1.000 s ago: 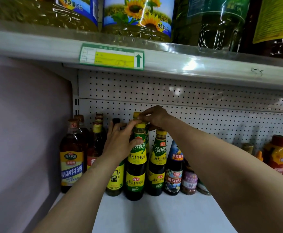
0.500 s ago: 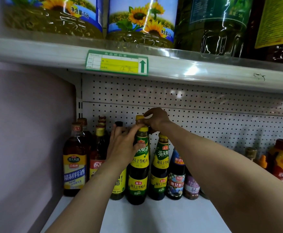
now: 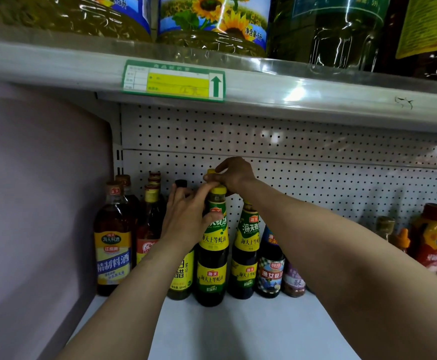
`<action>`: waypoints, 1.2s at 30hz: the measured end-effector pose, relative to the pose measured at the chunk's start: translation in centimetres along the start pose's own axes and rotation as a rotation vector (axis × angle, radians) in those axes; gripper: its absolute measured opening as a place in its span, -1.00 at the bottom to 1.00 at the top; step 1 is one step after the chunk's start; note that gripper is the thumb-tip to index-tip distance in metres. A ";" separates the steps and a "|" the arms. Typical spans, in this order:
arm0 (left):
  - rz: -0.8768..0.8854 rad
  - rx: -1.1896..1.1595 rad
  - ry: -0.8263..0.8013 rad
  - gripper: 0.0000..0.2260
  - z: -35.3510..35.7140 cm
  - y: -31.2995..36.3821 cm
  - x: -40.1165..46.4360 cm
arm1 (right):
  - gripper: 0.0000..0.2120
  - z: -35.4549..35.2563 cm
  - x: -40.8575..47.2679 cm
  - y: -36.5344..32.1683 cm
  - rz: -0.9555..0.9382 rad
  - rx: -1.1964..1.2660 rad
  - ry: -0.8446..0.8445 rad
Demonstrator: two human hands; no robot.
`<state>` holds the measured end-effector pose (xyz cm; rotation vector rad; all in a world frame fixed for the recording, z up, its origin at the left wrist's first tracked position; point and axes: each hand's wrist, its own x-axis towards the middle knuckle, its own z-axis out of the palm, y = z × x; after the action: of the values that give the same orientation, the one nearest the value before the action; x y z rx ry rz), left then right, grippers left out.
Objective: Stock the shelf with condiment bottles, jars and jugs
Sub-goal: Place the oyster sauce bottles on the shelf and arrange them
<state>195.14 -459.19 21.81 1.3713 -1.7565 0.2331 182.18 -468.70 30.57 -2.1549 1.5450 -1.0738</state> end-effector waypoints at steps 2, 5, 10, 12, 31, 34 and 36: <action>0.001 0.000 0.006 -0.41 0.0 -0.1 0.0 | -0.47 0.0 0.0 -0.5 0.017 -0.023 -0.021; 0.007 -0.014 0.007 -0.41 0.2 -0.1 0.0 | -0.55 -0.3 -0.2 -0.8 0.076 0.011 -0.067; -0.032 0.001 -0.016 -0.41 0.2 -0.3 0.0 | -0.54 -1.2 -0.8 -0.4 0.113 0.064 -0.107; -0.027 0.012 -0.010 -0.41 0.1 -0.1 0.0 | -0.47 -2.1 -1.2 -0.2 0.072 0.050 -0.067; -0.320 0.101 0.020 -0.33 -4.7 6.8 -4.1 | -0.40 -10.1 -14.3 3.7 -0.101 -0.151 -0.129; -0.456 0.050 -0.039 -0.33 -5.8 7.7 -7.2 | -0.32 -10.1 -16.8 3.9 -0.162 -0.303 -0.169; -0.534 0.057 -0.084 -0.32 -6.5 8.4 -9.7 | -0.28 -9.9 -18.7 4.2 -0.233 -0.368 -0.212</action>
<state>191.38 -445.35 21.67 1.8550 -1.3911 -0.0701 169.43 -451.56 27.21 -2.6487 1.5140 -0.6269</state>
